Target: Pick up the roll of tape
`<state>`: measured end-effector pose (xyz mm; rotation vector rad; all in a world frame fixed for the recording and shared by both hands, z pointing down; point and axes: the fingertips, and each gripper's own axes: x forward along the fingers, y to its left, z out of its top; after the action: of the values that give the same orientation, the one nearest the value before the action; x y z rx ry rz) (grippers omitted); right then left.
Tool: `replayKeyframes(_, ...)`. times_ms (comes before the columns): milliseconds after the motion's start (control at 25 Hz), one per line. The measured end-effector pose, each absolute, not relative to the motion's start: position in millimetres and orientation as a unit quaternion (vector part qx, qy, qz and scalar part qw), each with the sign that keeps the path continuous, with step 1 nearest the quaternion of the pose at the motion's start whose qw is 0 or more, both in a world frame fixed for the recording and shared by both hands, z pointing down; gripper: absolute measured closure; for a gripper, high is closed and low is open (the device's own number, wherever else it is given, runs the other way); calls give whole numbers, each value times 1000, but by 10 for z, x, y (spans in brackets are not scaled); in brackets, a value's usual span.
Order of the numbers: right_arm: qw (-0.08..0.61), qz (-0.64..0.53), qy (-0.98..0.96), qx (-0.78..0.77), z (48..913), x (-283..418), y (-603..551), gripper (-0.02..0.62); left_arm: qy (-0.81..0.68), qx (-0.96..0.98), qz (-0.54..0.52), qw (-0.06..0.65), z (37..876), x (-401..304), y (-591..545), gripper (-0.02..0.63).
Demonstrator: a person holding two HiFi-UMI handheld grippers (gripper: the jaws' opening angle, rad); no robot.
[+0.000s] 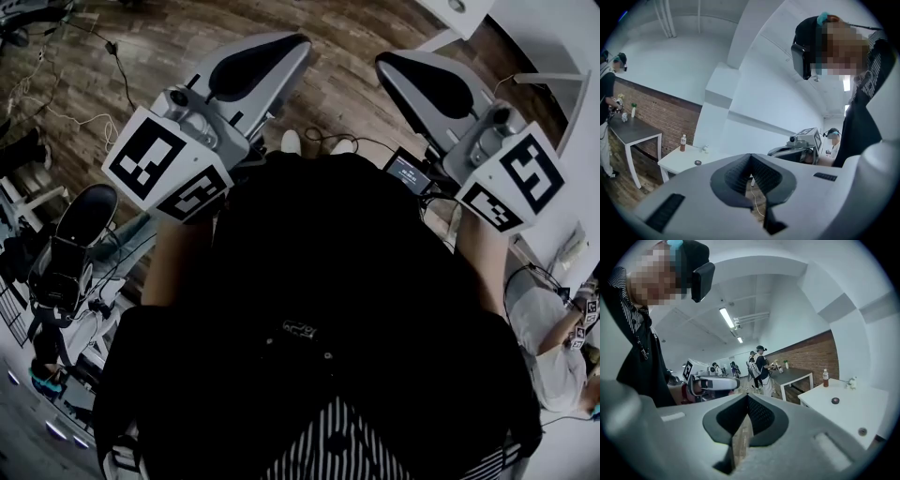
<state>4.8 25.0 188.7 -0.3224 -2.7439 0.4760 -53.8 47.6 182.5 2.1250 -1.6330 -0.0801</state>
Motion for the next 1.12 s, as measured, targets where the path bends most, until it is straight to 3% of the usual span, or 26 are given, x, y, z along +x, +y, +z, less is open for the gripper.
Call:
replayKeyframes(600, 152, 223, -962, -47, 2198, 543, -307, 591, -555, 795, 3, 246, 2020, -156, 78, 600)
replayKeyframes(1120, 160, 179, -964, 116, 2056, 751, -897, 591, -454, 863, -16, 221, 2101, -218, -677, 600)
